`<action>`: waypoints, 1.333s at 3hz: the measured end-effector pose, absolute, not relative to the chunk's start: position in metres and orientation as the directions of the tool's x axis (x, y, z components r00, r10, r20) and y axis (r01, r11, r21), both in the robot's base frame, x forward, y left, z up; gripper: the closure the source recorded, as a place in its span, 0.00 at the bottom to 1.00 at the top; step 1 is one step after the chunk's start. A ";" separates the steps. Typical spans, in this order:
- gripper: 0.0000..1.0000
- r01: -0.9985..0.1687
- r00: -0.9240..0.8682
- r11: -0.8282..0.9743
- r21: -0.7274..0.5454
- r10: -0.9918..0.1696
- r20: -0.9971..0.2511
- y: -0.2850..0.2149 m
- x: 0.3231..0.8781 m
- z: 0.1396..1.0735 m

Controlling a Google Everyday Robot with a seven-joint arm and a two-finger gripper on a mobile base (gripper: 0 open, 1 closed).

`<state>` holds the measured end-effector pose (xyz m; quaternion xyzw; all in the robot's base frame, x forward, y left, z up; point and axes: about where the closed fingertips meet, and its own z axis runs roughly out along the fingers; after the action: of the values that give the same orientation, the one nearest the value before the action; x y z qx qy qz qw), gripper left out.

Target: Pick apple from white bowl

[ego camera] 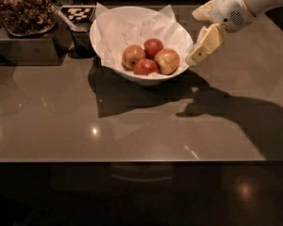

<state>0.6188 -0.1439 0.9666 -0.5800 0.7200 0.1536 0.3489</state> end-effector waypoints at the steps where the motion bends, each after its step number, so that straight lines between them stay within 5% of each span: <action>1: 0.21 -0.943 -0.084 0.279 -0.183 -0.728 -0.680 -0.143 0.619 0.966; 3: 0.68 -0.956 -0.071 0.249 -0.153 -0.707 -0.704 -0.123 0.630 0.953; 4: 0.65 -0.971 -0.049 0.203 -0.129 -0.691 -0.721 -0.100 0.641 0.942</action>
Offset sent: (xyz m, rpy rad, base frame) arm 0.0002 0.0003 -0.0003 -0.0002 0.0004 0.0004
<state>0.6411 -0.1005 0.9416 -0.5978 0.6950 0.2029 0.3441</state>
